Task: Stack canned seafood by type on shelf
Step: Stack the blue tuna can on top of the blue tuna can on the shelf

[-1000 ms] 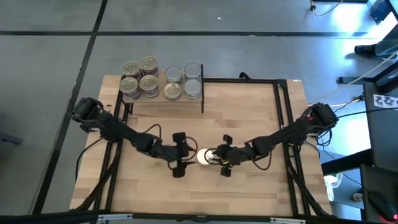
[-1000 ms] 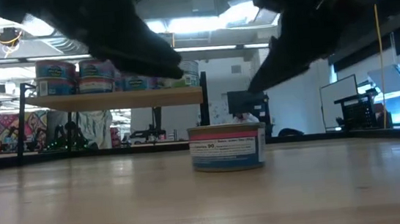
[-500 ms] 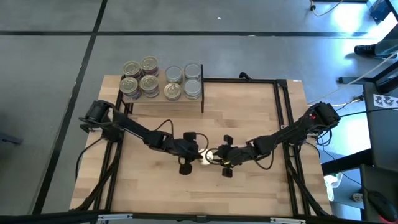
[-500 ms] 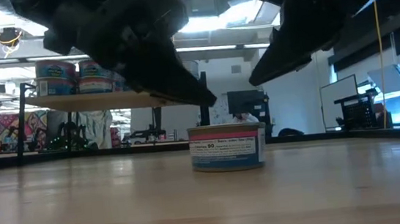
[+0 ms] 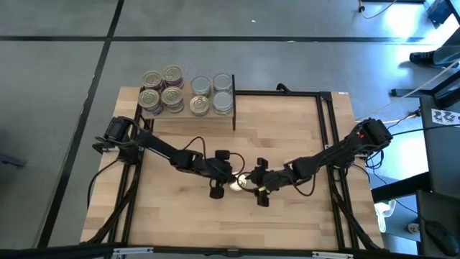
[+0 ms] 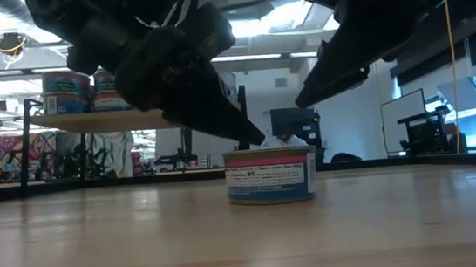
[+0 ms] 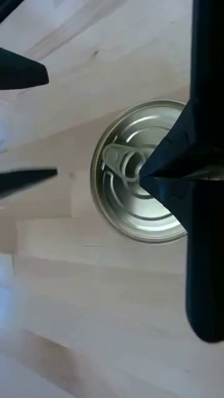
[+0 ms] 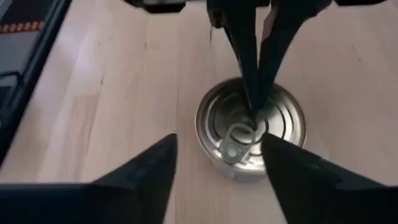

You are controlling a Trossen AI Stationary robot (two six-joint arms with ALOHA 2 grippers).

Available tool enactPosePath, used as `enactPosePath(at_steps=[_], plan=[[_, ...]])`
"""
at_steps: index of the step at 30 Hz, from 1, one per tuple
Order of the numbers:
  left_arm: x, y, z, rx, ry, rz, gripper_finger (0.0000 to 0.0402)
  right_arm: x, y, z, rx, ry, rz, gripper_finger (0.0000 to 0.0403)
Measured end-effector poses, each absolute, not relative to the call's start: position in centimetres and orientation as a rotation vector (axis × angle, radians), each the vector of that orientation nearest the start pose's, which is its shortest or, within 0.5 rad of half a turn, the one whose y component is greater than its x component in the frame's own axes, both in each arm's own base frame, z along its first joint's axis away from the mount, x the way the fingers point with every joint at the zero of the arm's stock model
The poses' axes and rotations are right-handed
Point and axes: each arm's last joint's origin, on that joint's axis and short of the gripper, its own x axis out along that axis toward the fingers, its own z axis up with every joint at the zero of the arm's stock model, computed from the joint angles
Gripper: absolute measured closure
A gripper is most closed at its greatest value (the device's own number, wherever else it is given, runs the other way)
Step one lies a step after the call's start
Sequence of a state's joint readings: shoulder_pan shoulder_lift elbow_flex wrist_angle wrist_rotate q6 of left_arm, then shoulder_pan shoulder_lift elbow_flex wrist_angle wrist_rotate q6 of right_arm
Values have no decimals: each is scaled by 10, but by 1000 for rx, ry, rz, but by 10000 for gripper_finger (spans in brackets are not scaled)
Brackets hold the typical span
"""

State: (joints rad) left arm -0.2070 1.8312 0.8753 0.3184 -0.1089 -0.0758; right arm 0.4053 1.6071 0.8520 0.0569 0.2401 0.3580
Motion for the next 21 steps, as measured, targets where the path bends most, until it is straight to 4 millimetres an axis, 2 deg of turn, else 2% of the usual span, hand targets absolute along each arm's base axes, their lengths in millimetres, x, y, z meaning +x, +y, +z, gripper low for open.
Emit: enactPosePath(at_steps=[4, 9, 16, 21], plan=[[350, -71, 127, 37, 650, -74, 400, 300, 121, 180, 118, 682, 30, 117], [355, -71, 115, 29, 654, -69, 399, 301, 121, 177, 102, 687, 29, 79], [353, -71, 108, 29, 663, -68, 400, 301, 126, 167, -2, 709, 62, 68], [335, -65, 95, -37, 576, -55, 400, 298, 140, 158, -185, 703, 60, 68]])
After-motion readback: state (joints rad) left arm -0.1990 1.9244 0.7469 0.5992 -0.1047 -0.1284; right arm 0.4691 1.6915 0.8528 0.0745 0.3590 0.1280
